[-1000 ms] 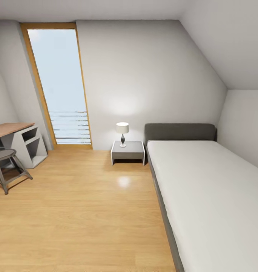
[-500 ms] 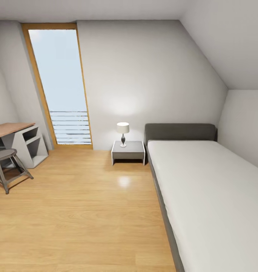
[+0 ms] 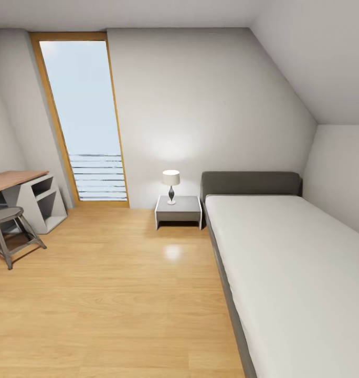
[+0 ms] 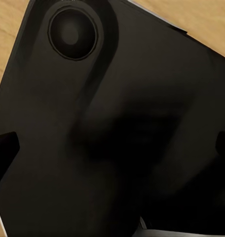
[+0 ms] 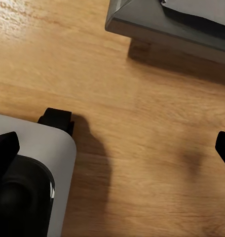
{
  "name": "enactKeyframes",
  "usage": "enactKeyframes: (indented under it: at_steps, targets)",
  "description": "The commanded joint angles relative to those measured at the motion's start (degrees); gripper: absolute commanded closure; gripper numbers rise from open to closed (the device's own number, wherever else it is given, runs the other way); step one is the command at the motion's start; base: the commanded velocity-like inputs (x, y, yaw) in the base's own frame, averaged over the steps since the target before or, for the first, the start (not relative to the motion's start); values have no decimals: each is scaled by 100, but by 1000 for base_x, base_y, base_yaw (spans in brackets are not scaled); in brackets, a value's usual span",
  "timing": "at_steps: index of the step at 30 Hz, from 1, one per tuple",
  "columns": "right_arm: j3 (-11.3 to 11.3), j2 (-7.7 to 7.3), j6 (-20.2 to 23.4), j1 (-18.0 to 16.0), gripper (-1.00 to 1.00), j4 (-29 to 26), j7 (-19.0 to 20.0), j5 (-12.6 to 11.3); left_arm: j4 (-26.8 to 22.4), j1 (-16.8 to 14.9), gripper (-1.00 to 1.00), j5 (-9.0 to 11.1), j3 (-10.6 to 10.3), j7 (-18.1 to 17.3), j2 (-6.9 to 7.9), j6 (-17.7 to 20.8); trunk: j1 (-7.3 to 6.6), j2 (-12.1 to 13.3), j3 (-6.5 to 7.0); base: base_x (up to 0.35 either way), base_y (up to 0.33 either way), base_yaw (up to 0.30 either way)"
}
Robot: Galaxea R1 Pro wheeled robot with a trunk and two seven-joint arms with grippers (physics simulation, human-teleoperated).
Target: Attach the digital camera to the camera tripod in the bedroom.
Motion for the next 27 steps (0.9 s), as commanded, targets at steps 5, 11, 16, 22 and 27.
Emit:
enactKeyframes:
  at_steps: [5,11,16,22,27]
  targets:
    - [-46,-9,-27,-7,-100,17,10,32,-6,3,-100,22,4,-1,-1,-8,0,-3,-5,0,0,0]
    - [-46,-8,-9,-7,-100,17,14,26,-6,4,-100,22,4,-1,-1,-8,0,-3,-5,0,0,0]
    - [-46,-8,-4,-7,-100,17,20,27,-6,3,-100,22,7,-1,-1,-8,0,-3,-5,0,0,0]
    - [-45,-3,-17,-7,-100,17,3,26,-6,4,-100,22,11,-1,-1,-8,0,-3,-5,0,0,0]
    - [-46,-3,-45,-7,-100,17,-7,17,-6,-1,-100,22,12,-1,-1,-8,0,-3,-5,0,0,0]
